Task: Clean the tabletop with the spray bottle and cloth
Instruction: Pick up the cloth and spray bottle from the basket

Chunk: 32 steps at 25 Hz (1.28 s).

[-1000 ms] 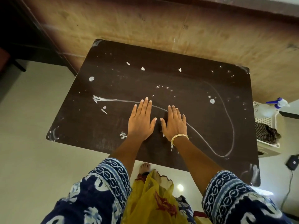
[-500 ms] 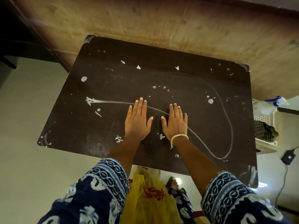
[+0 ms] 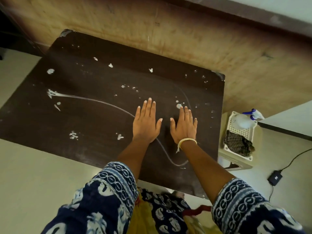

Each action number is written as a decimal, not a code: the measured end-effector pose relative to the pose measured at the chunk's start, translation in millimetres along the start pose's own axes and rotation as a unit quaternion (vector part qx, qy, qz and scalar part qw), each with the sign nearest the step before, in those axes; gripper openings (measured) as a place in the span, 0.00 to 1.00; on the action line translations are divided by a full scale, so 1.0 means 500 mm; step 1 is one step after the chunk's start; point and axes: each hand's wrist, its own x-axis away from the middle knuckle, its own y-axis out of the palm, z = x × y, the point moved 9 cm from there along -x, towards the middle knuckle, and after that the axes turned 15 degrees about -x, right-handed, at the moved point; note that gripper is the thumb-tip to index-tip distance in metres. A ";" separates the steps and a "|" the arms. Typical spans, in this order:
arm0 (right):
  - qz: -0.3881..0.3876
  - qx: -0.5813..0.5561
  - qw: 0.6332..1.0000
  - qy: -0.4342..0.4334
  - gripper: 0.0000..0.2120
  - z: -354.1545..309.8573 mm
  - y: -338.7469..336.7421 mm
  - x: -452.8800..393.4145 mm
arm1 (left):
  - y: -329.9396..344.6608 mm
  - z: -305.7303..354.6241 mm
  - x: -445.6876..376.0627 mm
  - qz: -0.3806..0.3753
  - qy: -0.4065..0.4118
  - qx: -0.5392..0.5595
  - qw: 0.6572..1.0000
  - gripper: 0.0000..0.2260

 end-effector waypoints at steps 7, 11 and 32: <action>-0.011 0.026 0.999 -0.017 0.32 0.223 -0.112 0.006 | -0.032 0.245 0.024 0.006 0.009 0.003 1.000 0.32; 0.001 0.004 1.000 0.015 0.32 0.323 -0.137 -0.003 | -0.036 0.354 0.012 0.000 0.051 -0.001 0.999 0.31; -0.092 -0.086 0.978 0.169 0.29 0.847 -0.019 -0.184 | 0.089 0.641 -0.157 -0.030 -0.034 -0.014 0.999 0.32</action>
